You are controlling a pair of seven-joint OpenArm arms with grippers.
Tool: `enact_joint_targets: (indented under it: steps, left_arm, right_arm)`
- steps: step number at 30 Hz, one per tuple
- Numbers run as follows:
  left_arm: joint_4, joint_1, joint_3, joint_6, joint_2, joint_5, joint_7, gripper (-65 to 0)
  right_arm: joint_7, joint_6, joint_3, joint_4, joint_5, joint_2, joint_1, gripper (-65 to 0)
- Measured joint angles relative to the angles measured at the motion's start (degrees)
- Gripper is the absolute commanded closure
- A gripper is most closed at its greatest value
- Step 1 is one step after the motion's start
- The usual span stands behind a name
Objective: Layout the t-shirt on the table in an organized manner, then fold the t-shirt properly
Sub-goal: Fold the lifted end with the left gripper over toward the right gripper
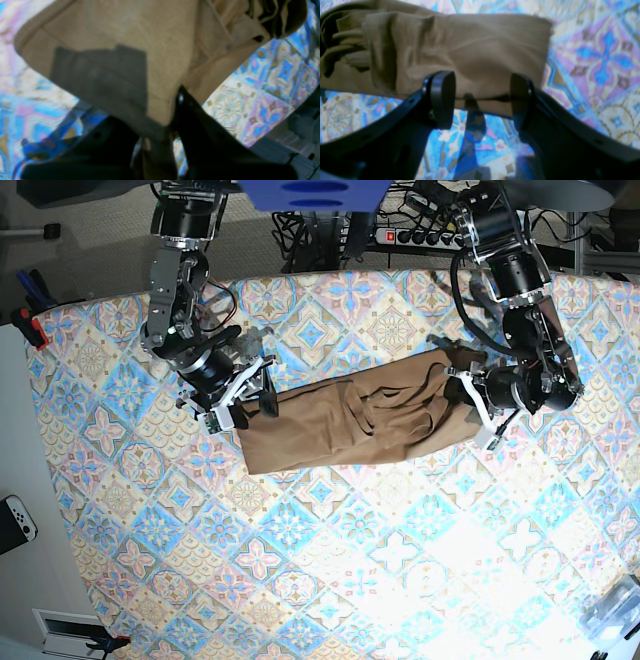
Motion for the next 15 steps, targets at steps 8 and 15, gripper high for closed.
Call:
enact_joint_targets:
  steps: [8, 15]
  left_arm:
    - [2.2, -3.5, -0.3, 0.3, 3.3, 0.1, 0.0, 0.0]
    - [21.3, -2.7, 3.1, 3.0, 12.9, -0.5, 0.0, 0.0]
  right_arm:
    - [-0.2, 0.0, 0.0, -0.4, 0.0, 0.0, 0.3, -33.8]
    - [-0.1, 0.0, 0.0, -1.0, 0.0, 0.0, 0.0, -33.7]
